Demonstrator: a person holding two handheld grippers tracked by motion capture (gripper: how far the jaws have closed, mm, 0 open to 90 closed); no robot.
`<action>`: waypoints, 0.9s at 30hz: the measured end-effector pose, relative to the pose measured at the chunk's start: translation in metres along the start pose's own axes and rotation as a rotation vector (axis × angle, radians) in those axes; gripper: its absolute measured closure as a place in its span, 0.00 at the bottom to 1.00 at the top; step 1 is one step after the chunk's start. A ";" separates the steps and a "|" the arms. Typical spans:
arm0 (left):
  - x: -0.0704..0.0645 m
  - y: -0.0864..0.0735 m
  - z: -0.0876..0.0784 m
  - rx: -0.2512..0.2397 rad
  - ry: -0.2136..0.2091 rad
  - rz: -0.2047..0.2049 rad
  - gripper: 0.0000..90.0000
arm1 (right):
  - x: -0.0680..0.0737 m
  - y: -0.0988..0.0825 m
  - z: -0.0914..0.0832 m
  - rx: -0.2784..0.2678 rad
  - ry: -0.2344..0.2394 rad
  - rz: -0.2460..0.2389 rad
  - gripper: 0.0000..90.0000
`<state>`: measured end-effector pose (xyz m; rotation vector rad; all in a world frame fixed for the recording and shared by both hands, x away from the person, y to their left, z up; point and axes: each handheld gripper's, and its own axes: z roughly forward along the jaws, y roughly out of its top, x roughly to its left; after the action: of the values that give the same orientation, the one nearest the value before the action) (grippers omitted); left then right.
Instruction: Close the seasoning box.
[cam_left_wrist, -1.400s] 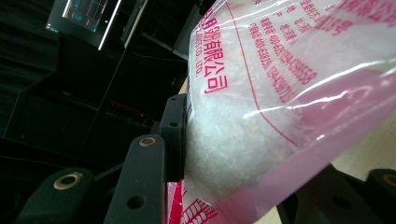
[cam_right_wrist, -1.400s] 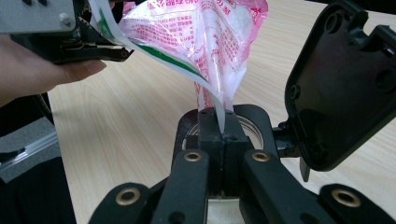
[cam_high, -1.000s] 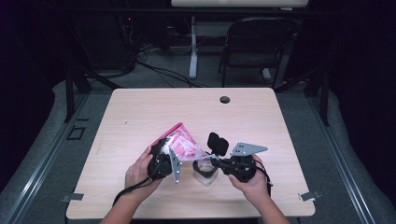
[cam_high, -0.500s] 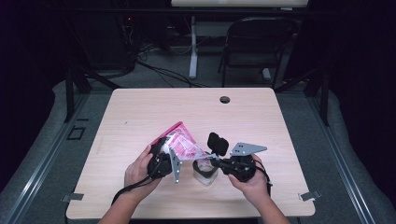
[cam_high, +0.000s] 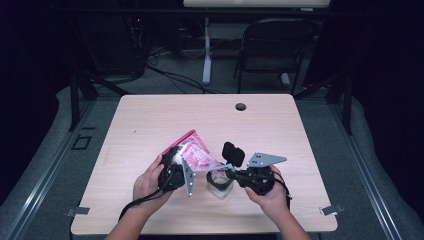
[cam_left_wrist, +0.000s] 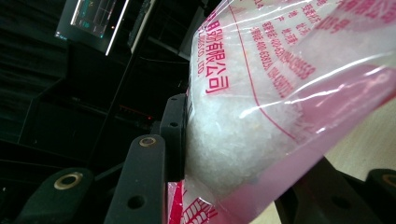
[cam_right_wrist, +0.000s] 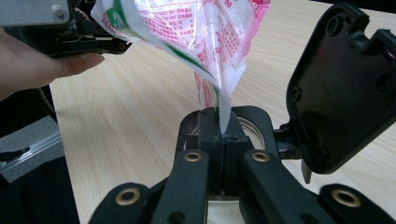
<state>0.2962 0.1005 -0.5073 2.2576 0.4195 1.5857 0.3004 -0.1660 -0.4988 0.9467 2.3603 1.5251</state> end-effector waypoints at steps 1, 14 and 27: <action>0.000 0.000 0.000 -0.001 0.000 0.005 0.74 | 0.000 0.000 0.000 0.004 0.000 -0.005 1.00; 0.001 0.001 0.001 -0.003 0.003 0.016 0.74 | -0.001 -0.001 0.000 0.012 -0.001 -0.004 1.00; 0.002 0.003 -0.002 -0.015 0.020 0.022 0.74 | -0.002 -0.003 0.001 0.014 0.001 0.004 1.00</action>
<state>0.2954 0.0986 -0.5034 2.2441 0.3886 1.6180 0.3011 -0.1677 -0.5022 0.9543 2.3744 1.5128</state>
